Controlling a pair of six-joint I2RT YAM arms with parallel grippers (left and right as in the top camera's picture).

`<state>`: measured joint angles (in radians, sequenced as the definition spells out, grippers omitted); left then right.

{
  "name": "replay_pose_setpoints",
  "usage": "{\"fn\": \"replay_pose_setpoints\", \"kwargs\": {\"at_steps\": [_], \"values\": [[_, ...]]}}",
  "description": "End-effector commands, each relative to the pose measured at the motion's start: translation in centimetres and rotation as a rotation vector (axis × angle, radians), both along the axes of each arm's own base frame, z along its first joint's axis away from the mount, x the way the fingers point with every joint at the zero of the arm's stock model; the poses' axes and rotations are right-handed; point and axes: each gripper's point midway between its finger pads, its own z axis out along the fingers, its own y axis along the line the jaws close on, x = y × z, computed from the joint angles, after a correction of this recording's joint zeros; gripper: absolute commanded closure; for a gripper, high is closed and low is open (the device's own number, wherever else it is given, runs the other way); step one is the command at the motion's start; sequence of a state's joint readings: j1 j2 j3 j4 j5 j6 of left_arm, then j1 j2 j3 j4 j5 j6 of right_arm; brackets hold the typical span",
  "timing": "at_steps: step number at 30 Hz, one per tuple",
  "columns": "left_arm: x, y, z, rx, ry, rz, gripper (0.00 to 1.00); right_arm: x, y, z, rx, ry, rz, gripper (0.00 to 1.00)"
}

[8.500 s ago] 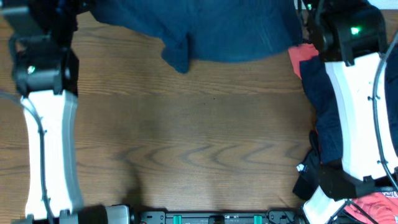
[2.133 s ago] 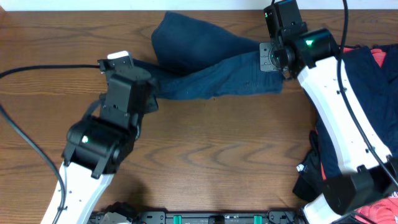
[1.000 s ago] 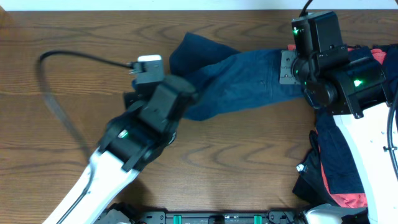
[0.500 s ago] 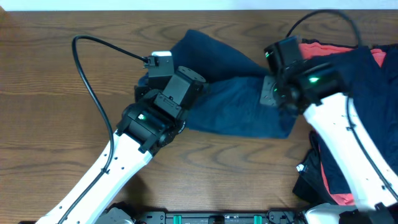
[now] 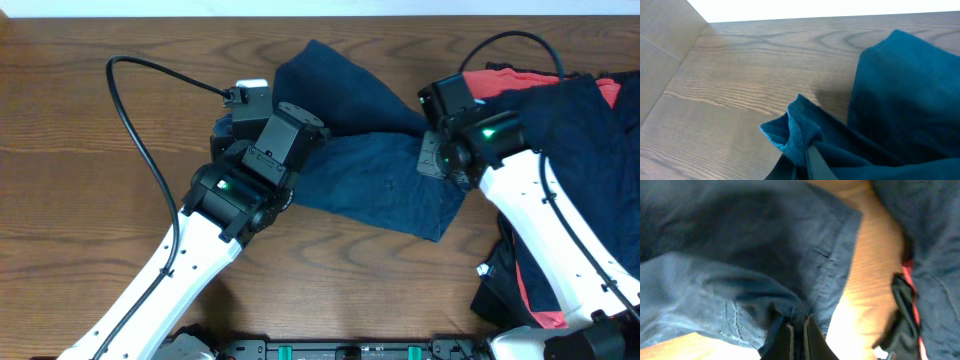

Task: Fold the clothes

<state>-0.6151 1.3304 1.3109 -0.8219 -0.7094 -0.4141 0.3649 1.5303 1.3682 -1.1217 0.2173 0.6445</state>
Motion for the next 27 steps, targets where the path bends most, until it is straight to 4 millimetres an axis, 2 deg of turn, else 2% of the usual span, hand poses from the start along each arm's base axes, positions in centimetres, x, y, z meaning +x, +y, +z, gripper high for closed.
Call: {"fn": "replay_pose_setpoints", "kwargs": {"at_steps": [1,6,10,14,17,20,27], "values": [[0.4,0.1,0.9,-0.012,-0.030,0.001,0.94,0.6,-2.9,1.8,-0.029,-0.063,-0.130,0.99],[2.8,-2.5,-0.7,-0.066,0.011,-0.122,0.94,0.3,-4.5,1.6,-0.043,-0.040,-0.166,0.99],[5.0,-2.8,-2.7,-0.050,0.039,-0.132,0.94,0.3,-4.6,1.6,-0.055,-0.036,-0.145,0.99],[6.9,-3.2,-6.3,-0.044,0.126,-0.169,0.94,0.3,-4.7,1.7,-0.063,-0.039,-0.148,0.99],[8.0,-2.9,-8.1,-0.026,0.155,-0.160,0.94,0.4,-4.8,1.7,-0.069,-0.044,-0.151,0.99],[9.0,-3.1,-8.2,-0.012,0.139,-0.185,0.94,0.8,-5.0,1.9,-0.066,-0.061,-0.158,0.99],[11.1,-2.7,-6.5,-0.044,0.039,-0.174,0.94,1.6,-7.1,1.1,-0.071,-0.049,-0.224,0.99]]}}
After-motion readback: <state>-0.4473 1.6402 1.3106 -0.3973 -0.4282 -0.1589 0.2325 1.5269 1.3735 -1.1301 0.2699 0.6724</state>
